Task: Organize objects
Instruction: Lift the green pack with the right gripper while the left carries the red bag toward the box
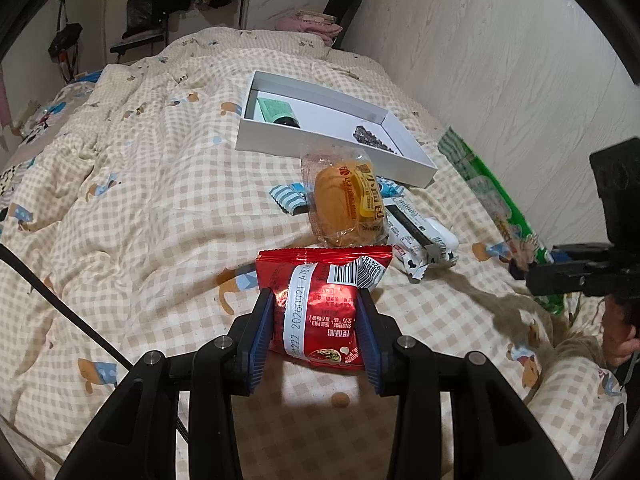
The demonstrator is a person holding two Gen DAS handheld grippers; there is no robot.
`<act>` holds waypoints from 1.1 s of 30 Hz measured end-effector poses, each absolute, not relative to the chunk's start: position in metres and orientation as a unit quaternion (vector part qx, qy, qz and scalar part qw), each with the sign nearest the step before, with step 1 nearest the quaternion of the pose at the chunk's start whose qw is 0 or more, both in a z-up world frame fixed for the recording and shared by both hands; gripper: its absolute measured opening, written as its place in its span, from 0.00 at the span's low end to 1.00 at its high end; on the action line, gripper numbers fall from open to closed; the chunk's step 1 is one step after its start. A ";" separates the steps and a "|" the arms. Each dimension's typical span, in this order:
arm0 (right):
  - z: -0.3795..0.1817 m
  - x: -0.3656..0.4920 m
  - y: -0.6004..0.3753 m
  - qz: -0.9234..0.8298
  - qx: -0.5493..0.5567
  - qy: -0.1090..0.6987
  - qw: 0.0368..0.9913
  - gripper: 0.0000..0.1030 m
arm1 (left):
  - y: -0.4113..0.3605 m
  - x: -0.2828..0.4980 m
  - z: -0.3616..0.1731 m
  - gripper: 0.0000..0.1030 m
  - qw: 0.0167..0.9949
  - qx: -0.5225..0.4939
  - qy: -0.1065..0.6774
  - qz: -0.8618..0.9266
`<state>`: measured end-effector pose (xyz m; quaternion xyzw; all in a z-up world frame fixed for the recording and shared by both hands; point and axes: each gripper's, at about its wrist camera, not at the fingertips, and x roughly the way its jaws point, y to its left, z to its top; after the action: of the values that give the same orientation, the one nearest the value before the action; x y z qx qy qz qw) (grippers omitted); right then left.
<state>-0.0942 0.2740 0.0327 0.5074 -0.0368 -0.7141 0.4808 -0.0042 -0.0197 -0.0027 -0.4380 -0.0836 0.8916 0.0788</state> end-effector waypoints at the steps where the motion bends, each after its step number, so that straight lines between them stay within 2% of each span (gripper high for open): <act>1: 0.032 -0.093 0.275 -0.715 0.506 -0.037 0.480 0.29 | -0.020 -0.004 -0.002 0.42 0.079 -0.437 -0.086 0.892; 11: 0.041 -0.102 0.283 -0.716 0.498 -0.078 0.483 0.29 | -0.048 -0.008 0.025 0.42 0.085 -0.418 -0.140 0.894; 33: 0.161 -0.184 0.277 -0.808 0.369 -0.088 0.451 0.29 | -0.088 -0.108 0.140 0.42 0.004 -0.344 -0.089 0.935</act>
<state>-0.1841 0.2768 0.1612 0.3688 -0.0884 -0.8080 0.4509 -0.1081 -0.0875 0.1401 -0.3441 -0.0889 0.9347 0.0040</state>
